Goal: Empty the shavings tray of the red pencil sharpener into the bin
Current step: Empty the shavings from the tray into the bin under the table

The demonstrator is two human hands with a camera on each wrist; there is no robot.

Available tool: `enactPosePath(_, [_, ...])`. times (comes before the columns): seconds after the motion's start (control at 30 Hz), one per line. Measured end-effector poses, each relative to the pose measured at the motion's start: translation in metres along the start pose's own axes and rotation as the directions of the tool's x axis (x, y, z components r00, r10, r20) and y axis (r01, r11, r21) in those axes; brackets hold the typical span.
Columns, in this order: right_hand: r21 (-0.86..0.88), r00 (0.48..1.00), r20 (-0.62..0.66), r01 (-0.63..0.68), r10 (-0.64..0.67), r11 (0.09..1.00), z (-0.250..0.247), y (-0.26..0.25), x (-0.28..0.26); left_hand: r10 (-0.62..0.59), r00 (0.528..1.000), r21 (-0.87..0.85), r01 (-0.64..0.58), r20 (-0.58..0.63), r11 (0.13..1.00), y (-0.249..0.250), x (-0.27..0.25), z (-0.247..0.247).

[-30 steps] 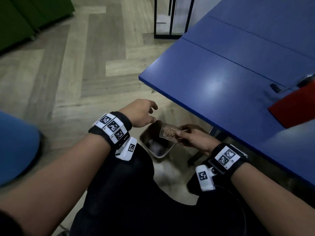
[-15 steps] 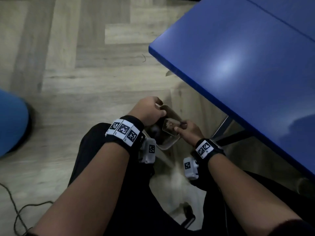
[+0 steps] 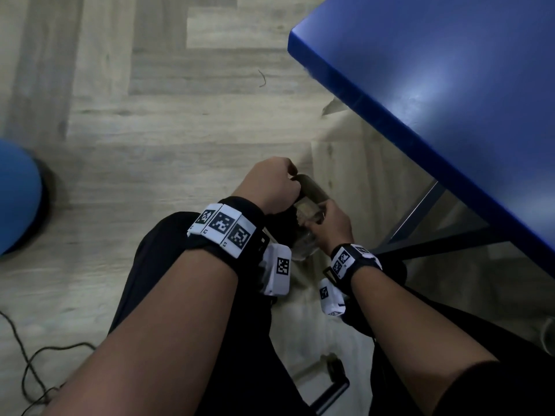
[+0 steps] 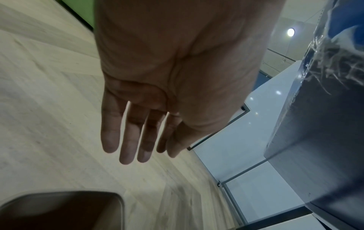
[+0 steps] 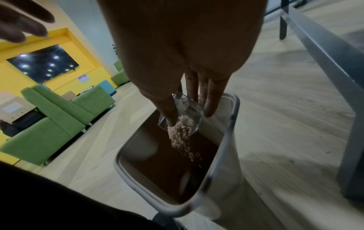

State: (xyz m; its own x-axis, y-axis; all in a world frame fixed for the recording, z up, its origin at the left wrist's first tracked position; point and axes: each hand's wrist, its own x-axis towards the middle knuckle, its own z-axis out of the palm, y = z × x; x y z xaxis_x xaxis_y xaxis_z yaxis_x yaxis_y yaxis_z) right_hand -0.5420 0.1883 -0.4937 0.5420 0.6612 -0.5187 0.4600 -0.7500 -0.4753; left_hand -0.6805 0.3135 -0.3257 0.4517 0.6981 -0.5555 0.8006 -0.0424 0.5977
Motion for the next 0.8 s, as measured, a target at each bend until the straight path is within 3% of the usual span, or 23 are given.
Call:
enactPosePath(0.17, [-0.068, 0.999, 0.007, 0.050, -0.050, 0.996, 0.011, 0.003, 0.004, -0.046, 0.998, -0.025, 0.045, -0.036, 0.999, -0.002, 0.003, -0.004])
enactPosePath(0.5, [-0.192, 0.984, 0.013, 0.176, -0.177, 0.965, 0.019, 0.009, 0.007, -0.028, 0.997, -0.013, 0.027, -0.077, 1.000, -0.001, 0.003, -0.007])
enactPosePath(0.8, [-0.212, 0.980, -0.033, 0.184, -0.195, 0.960, 0.014, 0.012, 0.007, -0.031, 0.997, -0.023, 0.030, -0.071, 0.999, 0.004, 0.001, -0.008])
